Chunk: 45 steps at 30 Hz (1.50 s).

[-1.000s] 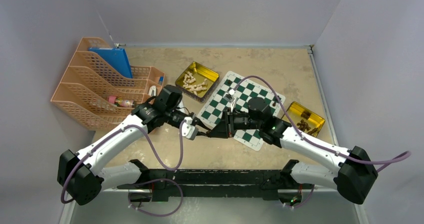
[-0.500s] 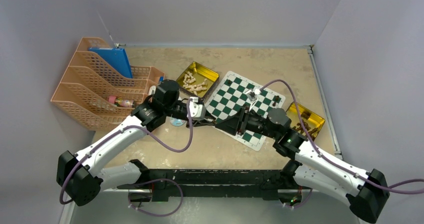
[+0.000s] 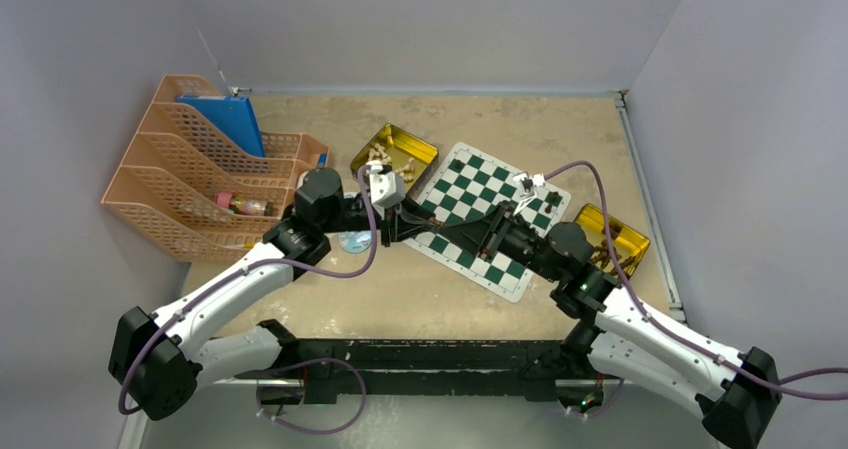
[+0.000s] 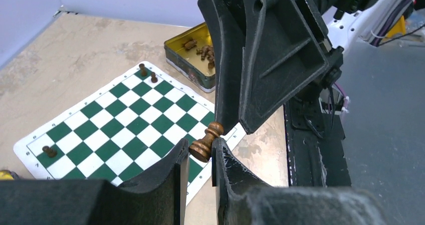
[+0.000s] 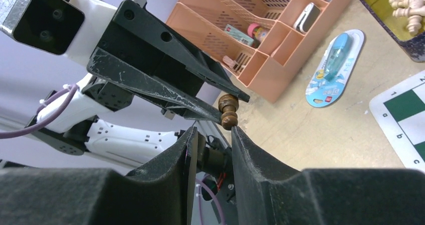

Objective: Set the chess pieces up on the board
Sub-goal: Place the chess piece on the chessboard.

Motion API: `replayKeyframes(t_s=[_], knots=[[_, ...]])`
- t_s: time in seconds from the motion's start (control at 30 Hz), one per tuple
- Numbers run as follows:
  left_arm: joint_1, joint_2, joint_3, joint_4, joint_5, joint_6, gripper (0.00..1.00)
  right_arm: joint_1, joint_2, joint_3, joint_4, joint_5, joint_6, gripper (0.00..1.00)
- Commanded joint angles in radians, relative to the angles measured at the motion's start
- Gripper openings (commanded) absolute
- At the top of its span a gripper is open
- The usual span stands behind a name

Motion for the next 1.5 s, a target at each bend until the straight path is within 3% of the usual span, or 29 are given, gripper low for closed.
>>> replayKeyframes(t_s=[0.0,0.3,0.6,1.0,1.17,1.3,1.47], knots=[[0.000,-0.028,-0.048,0.180,-0.054,-0.141,0.00,0.003,0.024,0.052,0.033,0.054,0.024,0.34],[0.000,-0.024,-0.062,0.186,-0.063,-0.152,0.00,0.003,0.022,0.022,0.090,0.112,0.086,0.27],[0.000,-0.032,-0.069,0.220,-0.062,-0.173,0.00,0.003,0.044,0.035,0.088,0.151,0.135,0.35],[0.000,-0.026,-0.097,0.275,-0.080,-0.200,0.00,0.003,0.095,0.031,0.154,0.114,0.179,0.22],[0.000,-0.014,-0.100,0.274,-0.087,-0.207,0.00,0.003,0.087,0.029,0.156,0.146,0.189,0.08],[0.001,-0.022,-0.072,0.169,-0.120,-0.172,0.29,0.003,0.063,0.077,0.002,0.223,0.140,0.06],[0.000,-0.062,-0.067,0.113,-0.137,-0.142,0.50,0.001,0.067,0.175,-0.217,0.402,0.009,0.05]])
